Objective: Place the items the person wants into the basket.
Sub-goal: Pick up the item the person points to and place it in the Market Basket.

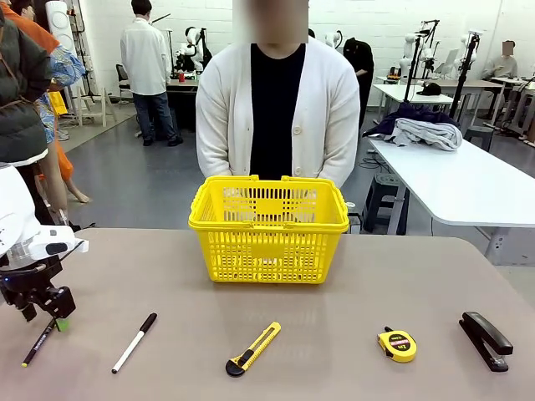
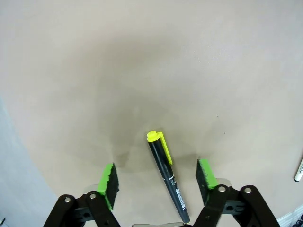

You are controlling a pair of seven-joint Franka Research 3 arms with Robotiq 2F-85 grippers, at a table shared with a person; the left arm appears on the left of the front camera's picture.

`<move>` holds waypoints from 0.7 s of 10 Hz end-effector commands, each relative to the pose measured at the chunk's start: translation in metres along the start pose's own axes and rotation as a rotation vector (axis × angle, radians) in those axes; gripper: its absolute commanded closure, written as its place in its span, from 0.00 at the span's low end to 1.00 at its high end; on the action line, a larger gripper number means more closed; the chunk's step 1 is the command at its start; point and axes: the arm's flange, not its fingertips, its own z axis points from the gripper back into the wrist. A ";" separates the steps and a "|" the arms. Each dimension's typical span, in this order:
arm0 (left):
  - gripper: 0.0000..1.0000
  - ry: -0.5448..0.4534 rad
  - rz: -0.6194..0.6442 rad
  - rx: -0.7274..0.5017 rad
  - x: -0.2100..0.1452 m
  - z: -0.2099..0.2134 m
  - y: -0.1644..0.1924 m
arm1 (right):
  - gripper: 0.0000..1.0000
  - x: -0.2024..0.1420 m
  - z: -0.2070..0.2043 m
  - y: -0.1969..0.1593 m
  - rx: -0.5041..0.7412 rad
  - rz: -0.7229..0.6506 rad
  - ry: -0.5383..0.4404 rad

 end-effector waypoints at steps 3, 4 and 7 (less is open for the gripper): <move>1.00 0.026 0.010 -0.002 -0.065 -0.012 -0.023 | 0.00 0.002 -0.001 -0.001 0.020 0.014 -0.015; 1.00 0.028 0.010 -0.002 -0.065 -0.012 -0.023 | 0.00 0.002 -0.001 -0.001 0.020 0.014 -0.015; 1.00 0.032 0.014 -0.005 -0.065 -0.012 -0.022 | 0.00 0.002 -0.001 -0.001 0.020 0.014 -0.015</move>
